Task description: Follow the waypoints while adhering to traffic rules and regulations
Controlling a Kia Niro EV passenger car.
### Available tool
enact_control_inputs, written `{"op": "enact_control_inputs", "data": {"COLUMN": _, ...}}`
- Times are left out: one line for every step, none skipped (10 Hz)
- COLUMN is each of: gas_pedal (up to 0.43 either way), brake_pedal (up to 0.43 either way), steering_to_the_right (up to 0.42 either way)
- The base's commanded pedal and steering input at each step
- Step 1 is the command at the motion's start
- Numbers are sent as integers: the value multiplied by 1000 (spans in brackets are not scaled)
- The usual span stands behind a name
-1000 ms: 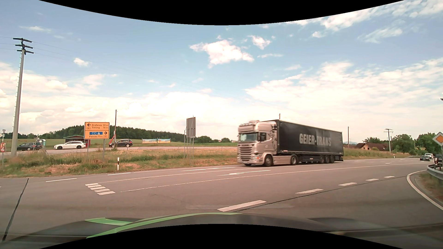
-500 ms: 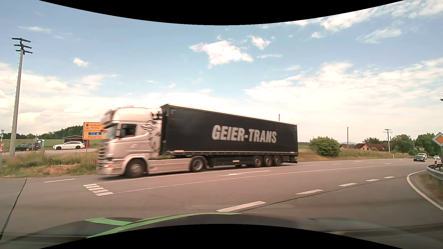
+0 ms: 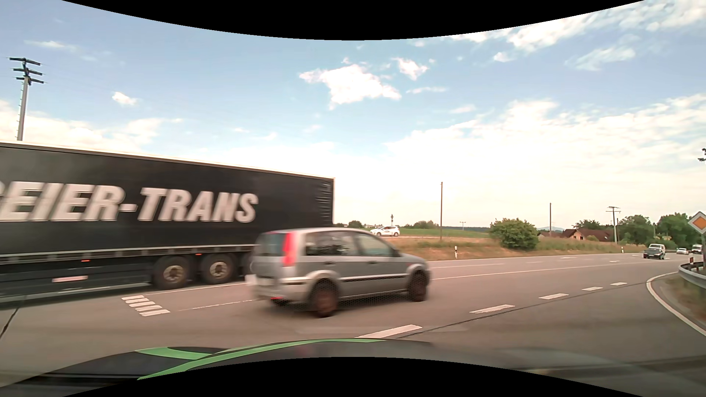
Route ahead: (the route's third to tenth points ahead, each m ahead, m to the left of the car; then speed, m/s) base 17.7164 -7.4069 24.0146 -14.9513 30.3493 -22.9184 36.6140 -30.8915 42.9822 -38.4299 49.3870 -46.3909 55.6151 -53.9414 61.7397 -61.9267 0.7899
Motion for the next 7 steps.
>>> {"op": "enact_control_inputs", "data": {"gas_pedal": 189, "brake_pedal": 0, "steering_to_the_right": 256}}
{"op": "enact_control_inputs", "data": {"gas_pedal": 220, "brake_pedal": 0, "steering_to_the_right": 270}}
{"op": "enact_control_inputs", "data": {"gas_pedal": 240, "brake_pedal": 0, "steering_to_the_right": 278}}
{"op": "enact_control_inputs", "data": {"gas_pedal": 260, "brake_pedal": 0, "steering_to_the_right": 281}}
{"op": "enact_control_inputs", "data": {"gas_pedal": 268, "brake_pedal": 0, "steering_to_the_right": 281}}
{"op": "enact_control_inputs", "data": {"gas_pedal": 268, "brake_pedal": 0, "steering_to_the_right": 281}}
{"op": "enact_control_inputs", "data": {"gas_pedal": 268, "brake_pedal": 0, "steering_to_the_right": 281}}
